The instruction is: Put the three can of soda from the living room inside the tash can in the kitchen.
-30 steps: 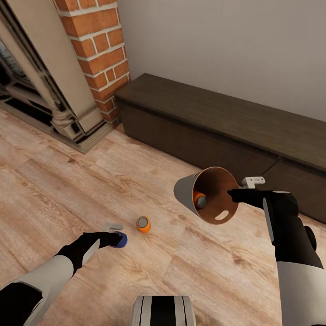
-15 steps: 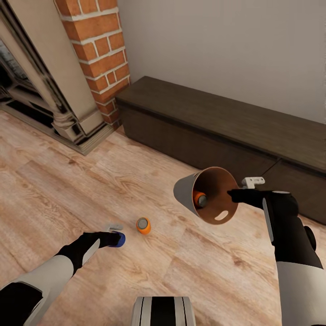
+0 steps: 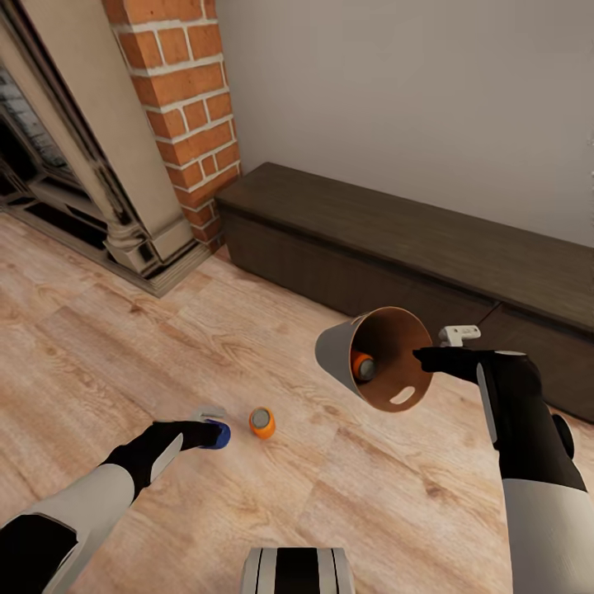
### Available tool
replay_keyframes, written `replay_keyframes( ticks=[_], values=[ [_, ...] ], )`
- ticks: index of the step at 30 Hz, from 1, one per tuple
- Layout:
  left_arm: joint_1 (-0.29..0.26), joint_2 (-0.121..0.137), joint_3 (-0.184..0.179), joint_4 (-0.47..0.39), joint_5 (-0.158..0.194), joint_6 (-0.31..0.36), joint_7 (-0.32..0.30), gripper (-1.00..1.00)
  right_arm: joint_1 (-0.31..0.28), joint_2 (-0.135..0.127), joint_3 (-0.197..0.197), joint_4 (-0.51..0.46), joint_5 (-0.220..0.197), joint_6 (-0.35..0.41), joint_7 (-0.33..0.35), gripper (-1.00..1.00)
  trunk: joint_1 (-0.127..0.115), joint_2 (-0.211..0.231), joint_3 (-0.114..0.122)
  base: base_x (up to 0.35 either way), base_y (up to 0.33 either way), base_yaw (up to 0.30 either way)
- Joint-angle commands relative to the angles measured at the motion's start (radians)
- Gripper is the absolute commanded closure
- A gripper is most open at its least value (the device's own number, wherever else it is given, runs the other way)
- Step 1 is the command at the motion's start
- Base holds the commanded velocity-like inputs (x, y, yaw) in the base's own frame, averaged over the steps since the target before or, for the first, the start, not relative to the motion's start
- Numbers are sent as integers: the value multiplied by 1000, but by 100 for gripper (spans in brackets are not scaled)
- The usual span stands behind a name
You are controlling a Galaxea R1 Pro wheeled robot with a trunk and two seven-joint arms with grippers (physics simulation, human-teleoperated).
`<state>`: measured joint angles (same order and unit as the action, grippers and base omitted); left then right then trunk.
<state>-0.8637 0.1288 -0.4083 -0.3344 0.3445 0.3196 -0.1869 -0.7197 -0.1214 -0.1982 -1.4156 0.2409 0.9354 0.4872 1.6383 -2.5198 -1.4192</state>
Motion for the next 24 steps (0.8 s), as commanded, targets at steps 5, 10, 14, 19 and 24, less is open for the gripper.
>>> replay_keyframes(
  ticks=[5,10,14,19,24],
  values=[
    [0,3,0,-21,1,6,0,100,1,3,2,11,-25,4,5,100,-2,1,20,0,0,0],
    [1,10,5,-147,1,72,0,100,2,3,3,16,-25,5,7,100,-5,2,39,0,0,0],
    [7,13,7,-349,1,189,4,100,2,4,3,16,-24,8,7,100,-6,3,54,0,0,0],
    [21,16,8,-589,1,352,12,100,2,5,38,17,-23,14,5,100,-9,4,74,0,0,0],
    [31,18,9,-676,1,424,13,100,2,5,81,16,-21,71,3,100,-11,6,93,0,0,0]
  ],
)
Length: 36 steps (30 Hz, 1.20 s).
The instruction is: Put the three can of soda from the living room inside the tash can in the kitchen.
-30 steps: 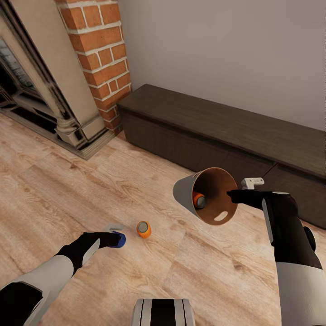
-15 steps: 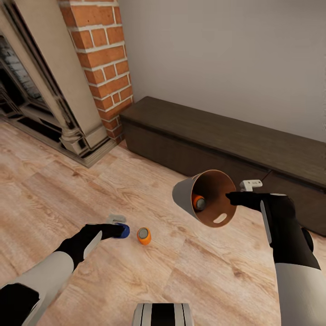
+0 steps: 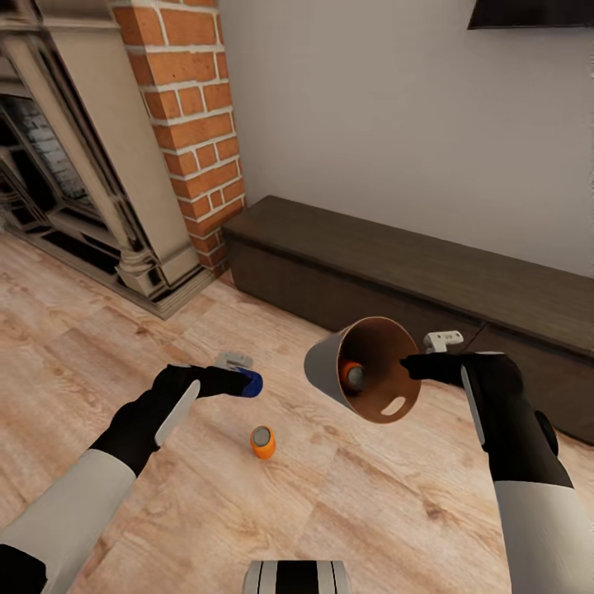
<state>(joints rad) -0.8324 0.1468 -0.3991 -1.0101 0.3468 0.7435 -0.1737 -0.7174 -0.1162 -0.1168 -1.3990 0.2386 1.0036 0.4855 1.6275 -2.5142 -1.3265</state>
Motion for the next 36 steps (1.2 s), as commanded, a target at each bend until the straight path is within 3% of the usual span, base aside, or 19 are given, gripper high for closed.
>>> replay_keyframes(
  ticks=[1,5,9,12,15,18,21,25,32,36],
  values=[
    [5,1,0,-21,-2,14,0,100,-1,0,7,-1,-19,19,4,100,0,0,4,0,0,0],
    [23,4,1,-79,-2,54,0,100,-1,1,35,-1,-18,41,4,100,-2,1,20,0,0,0],
    [39,38,4,-158,-1,97,-1,100,-1,-1,47,-1,0,44,3,100,-4,2,35,0,0,0],
    [56,59,52,-228,0,140,-6,100,-1,2,50,0,64,44,4,100,-5,3,47,0,0,0],
    [72,66,95,-310,0,205,-11,100,0,3,50,-1,99,44,4,100,-7,4,58,0,0,0],
    [97,68,114,-411,1,279,-13,100,1,4,50,1,114,44,3,100,-8,4,70,0,0,0],
    [102,68,114,-452,1,304,-19,100,1,3,49,5,118,44,-4,100,-9,5,81,0,0,0],
    [105,65,109,-482,1,304,-49,100,1,4,71,56,134,44,-92,100,-11,6,97,0,0,0],
    [105,57,91,-487,-1,304,-67,100,1,6,95,109,145,44,-125,100,-14,7,124,0,0,0],
    [105,57,39,-488,64,304,-70,100,1,6,98,140,146,44,-130,100,-16,8,139,0,0,0]
  ],
)
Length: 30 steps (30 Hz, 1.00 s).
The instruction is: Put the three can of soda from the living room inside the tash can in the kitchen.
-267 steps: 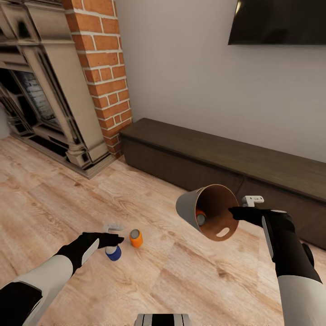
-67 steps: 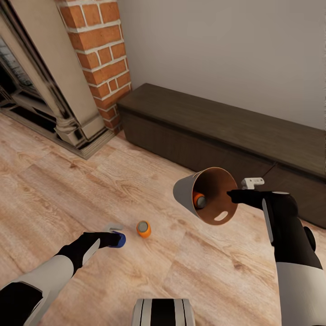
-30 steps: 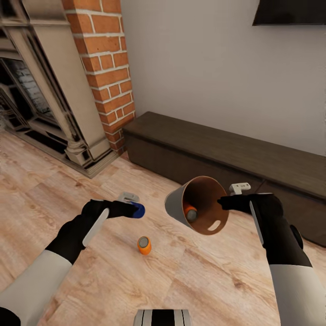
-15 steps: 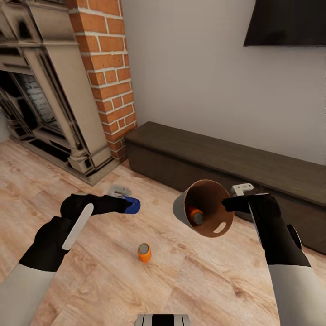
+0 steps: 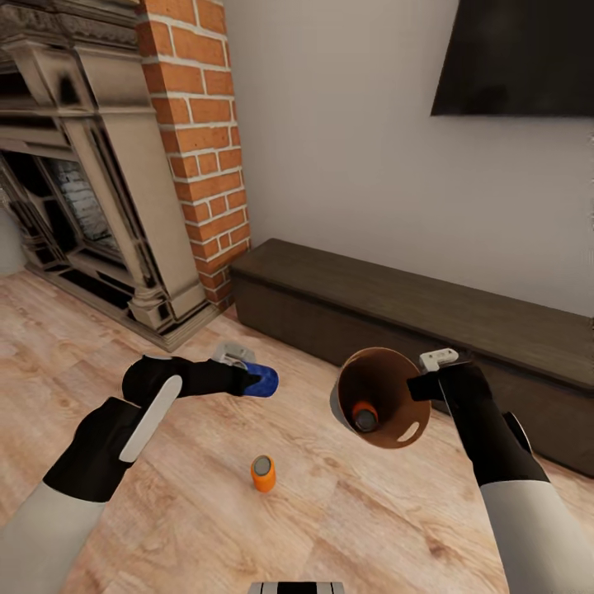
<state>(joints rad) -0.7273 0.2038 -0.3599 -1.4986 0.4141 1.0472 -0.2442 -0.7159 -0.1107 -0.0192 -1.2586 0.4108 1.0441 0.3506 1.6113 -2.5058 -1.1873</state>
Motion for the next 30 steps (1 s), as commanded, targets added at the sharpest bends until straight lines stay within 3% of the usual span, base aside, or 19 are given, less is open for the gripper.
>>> replay_keyframes(
  ticks=[1,3,5,12,14,20,27,30],
  values=[
    [0,1,-8,0,24,0,0,100,-1,0,0,4,-26,3,5,100,-1,0,4,0,0,0],
    [0,1,-18,0,60,0,0,100,-1,0,1,9,-25,3,4,100,-1,1,12,0,0,0],
    [0,0,-22,0,73,0,0,100,-1,1,1,11,-25,3,4,100,-2,1,20,0,0,0],
    [-1,1,-29,-2,94,0,-1,100,-1,14,2,31,-24,3,3,100,-5,3,47,0,0,0],
    [-1,5,-31,-5,125,0,-1,100,-1,15,2,39,-23,3,3,100,-6,3,54,0,0,0],
    [-2,10,-54,-25,261,0,-1,100,-2,19,6,47,-23,3,2,100,-9,5,78,0,0,0],
    [-8,8,-80,-30,314,0,-1,100,-2,19,46,59,-23,3,2,100,-19,20,103,0,0,0],
    [-13,2,-125,-30,355,0,-1,100,-2,19,51,72,-23,3,-8,100,-30,41,113,0,0,0]
  ],
)
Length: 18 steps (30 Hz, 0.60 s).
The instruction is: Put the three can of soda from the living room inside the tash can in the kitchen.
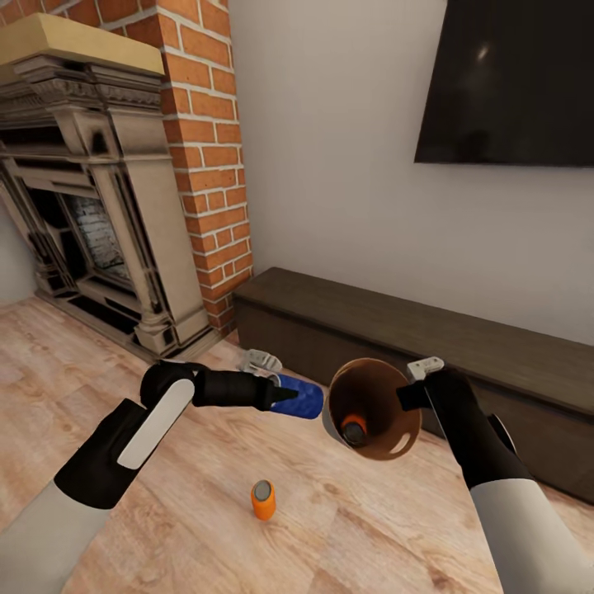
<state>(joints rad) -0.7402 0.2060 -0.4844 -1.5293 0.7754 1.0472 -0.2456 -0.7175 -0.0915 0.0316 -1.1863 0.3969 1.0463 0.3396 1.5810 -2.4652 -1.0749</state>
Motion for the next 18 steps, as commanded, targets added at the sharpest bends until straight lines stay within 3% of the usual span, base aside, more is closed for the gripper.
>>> replay_keyframes(
  ticks=[1,3,7,14,18],
  values=[
    [-1,0,-7,0,5,0,0,100,0,0,0,2,-9,1,-4,100,-4,7,3,0,0,0],
    [-2,-1,-22,0,42,0,0,100,0,8,1,8,-11,1,-32,100,-12,21,10,0,0,0],
    [-5,-3,-34,0,80,0,0,100,0,42,3,21,-10,1,-84,100,-27,49,22,0,0,0],
    [-12,-4,-37,-1,93,0,0,100,0,93,54,64,-10,1,-165,100,-27,49,22,0,0,0],
    [-17,-4,-36,-1,94,0,0,100,0,103,66,70,-10,1,-180,100,-27,49,22,0,0,0]
  ],
)
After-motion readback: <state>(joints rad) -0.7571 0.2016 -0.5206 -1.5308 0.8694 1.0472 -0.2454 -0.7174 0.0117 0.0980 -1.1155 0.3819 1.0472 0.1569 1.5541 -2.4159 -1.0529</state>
